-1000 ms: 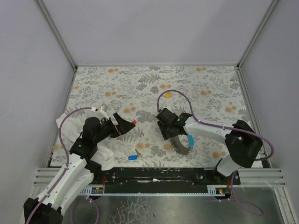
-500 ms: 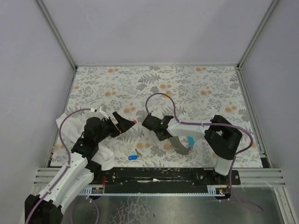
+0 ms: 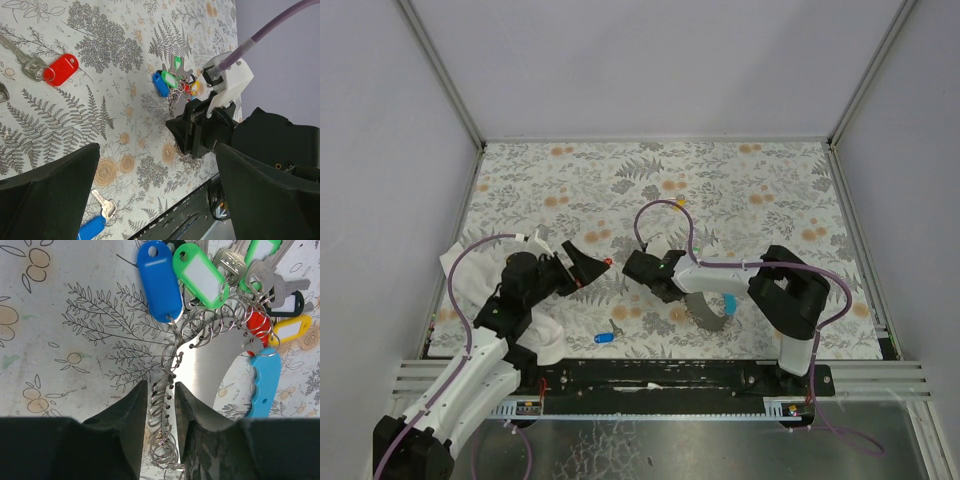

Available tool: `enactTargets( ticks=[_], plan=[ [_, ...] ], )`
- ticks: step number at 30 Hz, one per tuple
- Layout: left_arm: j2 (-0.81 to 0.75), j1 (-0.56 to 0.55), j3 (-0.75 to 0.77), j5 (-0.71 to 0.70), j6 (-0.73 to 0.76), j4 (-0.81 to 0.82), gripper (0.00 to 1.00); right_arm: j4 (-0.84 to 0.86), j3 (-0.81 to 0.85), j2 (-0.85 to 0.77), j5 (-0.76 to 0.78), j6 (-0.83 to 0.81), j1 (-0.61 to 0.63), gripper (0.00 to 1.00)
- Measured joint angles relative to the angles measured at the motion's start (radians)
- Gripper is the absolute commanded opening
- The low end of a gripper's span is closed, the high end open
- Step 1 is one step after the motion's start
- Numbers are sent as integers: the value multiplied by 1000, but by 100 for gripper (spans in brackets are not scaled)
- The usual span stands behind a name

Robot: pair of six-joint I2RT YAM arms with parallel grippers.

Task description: Put the keys on the keyring

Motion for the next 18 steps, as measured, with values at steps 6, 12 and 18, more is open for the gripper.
enactTargets(
  ticks=[6, 12, 18],
  plan=[
    [0, -7, 0, -1, -3, 0, 100, 10, 0, 7, 11, 6, 0, 39],
    [10, -23, -6, -7, -6, 4, 100, 31, -10, 7, 17, 11, 1, 24],
    [29, -44, -13, -15, -10, 7, 100, 44, -35, -17, 33, 9, 3, 9]
  ],
)
